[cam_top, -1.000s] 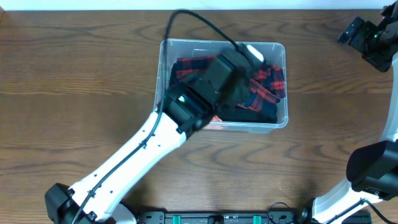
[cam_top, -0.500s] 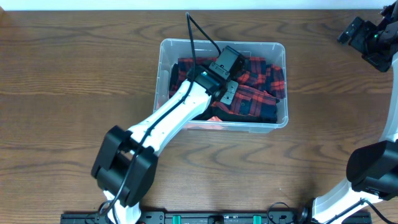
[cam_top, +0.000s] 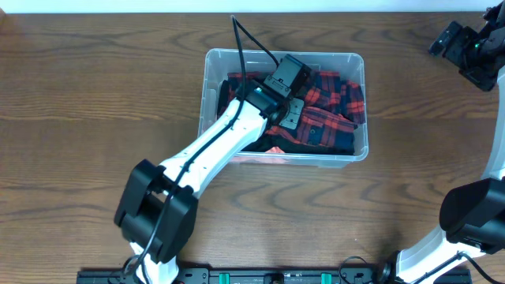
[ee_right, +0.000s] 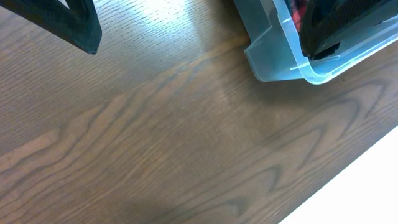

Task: Pack container
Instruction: 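Spread and press the plaid shirt flat across the bin with the left gripper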

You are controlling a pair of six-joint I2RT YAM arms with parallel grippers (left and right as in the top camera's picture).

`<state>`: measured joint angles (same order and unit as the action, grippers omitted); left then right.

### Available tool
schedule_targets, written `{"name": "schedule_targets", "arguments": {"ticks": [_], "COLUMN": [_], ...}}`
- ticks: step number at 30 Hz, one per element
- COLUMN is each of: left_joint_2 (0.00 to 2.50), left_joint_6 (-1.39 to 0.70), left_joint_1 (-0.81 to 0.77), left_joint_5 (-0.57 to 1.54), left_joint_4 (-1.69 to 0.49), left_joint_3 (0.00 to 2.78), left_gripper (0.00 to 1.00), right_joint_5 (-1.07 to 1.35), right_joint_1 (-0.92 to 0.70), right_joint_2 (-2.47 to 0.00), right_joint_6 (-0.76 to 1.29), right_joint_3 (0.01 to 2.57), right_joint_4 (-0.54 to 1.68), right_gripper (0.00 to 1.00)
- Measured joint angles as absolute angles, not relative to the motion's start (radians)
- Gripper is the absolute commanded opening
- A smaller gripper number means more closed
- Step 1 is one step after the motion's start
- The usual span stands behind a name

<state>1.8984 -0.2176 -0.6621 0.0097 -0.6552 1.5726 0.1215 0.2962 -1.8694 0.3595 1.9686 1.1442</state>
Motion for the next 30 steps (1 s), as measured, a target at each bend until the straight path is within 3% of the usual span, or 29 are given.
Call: {"name": "schedule_targets", "arguments": {"ticks": [1,3,6,9,17,23,30], "left_joint_2": [1.879,1.832,1.731,1.627,1.442,1.406,1.33], "left_joint_6": [-0.216,-0.205,-0.202,-0.198,-0.205,-0.183,-0.183], "left_joint_1": [-0.662,-0.662,-0.662,-0.661,-0.658,-0.653,-0.544], "left_joint_5": [0.017,0.028,0.03,0.021,-0.004,-0.035,-0.075], "left_joint_4": [-0.656,-0.662,-0.671,-0.694,-0.787,-1.01,-1.052], "left_joint_3": [1.568,1.56,1.559,1.559,1.559,1.558,1.557], "left_gripper": [0.15,0.42,0.76,0.98,0.98,0.98,0.98], "right_joint_5": [0.121,0.122,0.122,0.122,0.122,0.123,0.123], "right_joint_1": [0.296,0.296,0.296,0.296,0.296,0.296,0.296], "right_joint_2": [-1.869,-1.869,-1.869,-1.869,-1.869,-1.869,-1.87], "right_joint_6": [0.36,0.36,0.36,0.36,0.359,0.36,0.36], "right_joint_3": [1.969,1.969,1.969,1.969,1.969,1.969,1.969], "right_joint_4": [1.144,1.144,1.144,1.145,1.144,1.144,1.144], "right_gripper": [0.99,0.99,0.99,0.99,0.99,0.99,0.99]}}
